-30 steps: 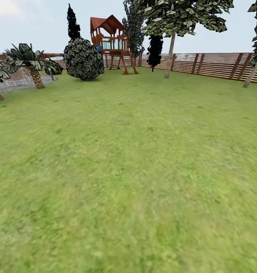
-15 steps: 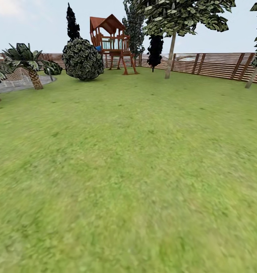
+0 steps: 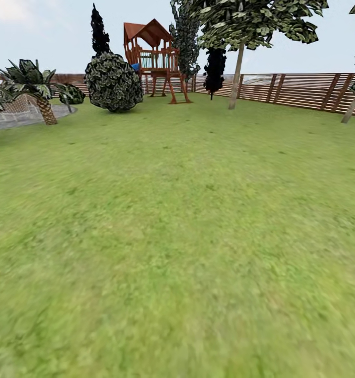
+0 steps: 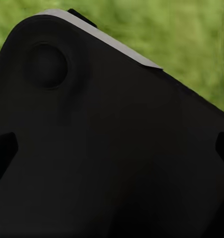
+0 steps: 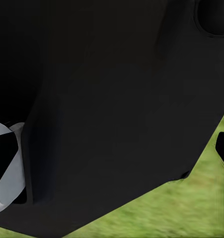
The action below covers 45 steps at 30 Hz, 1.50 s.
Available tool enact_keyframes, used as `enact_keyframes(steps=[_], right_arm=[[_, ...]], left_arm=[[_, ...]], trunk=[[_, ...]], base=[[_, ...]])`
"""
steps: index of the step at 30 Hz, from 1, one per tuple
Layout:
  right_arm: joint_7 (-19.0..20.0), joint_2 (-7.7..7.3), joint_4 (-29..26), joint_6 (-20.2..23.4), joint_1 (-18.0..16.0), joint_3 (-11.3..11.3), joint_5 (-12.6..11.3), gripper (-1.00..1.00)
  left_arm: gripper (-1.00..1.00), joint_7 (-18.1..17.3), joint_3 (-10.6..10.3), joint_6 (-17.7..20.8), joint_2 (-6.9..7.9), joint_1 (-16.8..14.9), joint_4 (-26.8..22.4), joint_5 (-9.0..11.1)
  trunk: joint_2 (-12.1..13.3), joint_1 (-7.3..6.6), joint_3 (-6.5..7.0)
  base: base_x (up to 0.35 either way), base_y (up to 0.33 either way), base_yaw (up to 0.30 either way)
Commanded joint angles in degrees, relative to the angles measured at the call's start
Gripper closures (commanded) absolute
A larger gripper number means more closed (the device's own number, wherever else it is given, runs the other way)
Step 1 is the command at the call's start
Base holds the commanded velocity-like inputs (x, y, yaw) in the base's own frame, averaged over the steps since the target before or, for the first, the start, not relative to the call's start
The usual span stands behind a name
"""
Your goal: Take the three Easter eggs out of the wicker basket on the lawn in the garden, then place them on the lawn next to a single tree (choose any tree) so that all three eggs are next to the same tree and none are left in the basket.
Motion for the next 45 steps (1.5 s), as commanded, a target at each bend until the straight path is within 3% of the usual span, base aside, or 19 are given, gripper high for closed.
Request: enact_keyframes(steps=[1, 45], right_arm=[[0.1, -0.01, -0.1, 0.2, 0.0, 0.1, 0.6, -1.0], [0.1, -0.01, -0.1, 0.2, 0.0, 0.1, 0.6, -1.0]], left_arm=[[-1.0, 0.1, -0.2, -0.2, 0.0, 0.0, 0.0, 0.3], [-1.0, 0.1, -0.1, -0.2, 0.0, 0.0, 0.0, 0.3]], trunk=[[0.0, 0.03, -0.04], [0.0, 0.03, -0.04]], base=[[0.343, 0.0, 0.0], [0.343, 0.0, 0.0]])
